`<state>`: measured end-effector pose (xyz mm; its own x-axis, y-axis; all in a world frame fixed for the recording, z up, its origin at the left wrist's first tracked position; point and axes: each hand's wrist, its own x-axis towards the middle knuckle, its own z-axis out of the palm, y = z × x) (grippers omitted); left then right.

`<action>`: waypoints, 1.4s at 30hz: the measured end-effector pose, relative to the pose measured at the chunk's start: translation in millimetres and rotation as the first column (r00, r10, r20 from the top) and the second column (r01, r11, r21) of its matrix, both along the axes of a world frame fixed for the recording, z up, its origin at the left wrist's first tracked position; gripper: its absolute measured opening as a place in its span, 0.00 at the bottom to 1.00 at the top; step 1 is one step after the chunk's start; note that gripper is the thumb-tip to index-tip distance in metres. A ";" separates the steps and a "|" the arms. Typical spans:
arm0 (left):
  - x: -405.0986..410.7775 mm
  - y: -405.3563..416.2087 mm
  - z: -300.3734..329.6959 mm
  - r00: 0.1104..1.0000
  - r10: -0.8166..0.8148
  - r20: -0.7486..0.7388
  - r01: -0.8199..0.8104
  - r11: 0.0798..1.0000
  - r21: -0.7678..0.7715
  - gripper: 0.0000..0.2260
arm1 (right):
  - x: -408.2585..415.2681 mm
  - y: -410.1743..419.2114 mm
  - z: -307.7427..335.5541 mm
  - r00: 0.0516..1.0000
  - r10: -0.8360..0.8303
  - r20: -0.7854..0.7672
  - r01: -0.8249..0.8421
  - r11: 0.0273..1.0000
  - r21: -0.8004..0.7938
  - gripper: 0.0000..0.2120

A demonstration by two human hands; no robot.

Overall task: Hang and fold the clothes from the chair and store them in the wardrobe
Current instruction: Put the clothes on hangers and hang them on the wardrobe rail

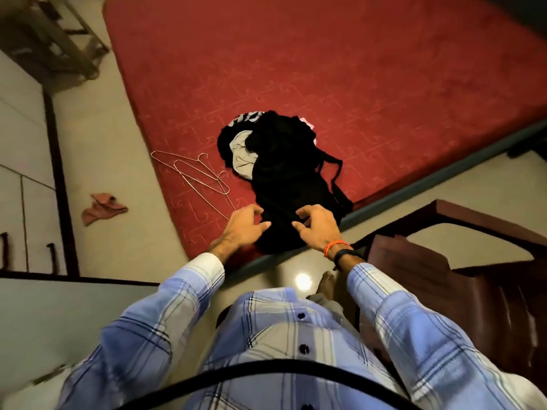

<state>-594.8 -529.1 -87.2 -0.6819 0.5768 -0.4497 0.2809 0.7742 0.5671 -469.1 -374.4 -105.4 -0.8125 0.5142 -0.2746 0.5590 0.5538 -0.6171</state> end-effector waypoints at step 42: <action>-216.0 203.5 -83.3 0.945 0.236 0.226 -0.229 0.972 -0.057 0.20 | -265.5 215.3 -66.7 0.888 0.309 0.340 -0.263 0.949 -0.175 0.20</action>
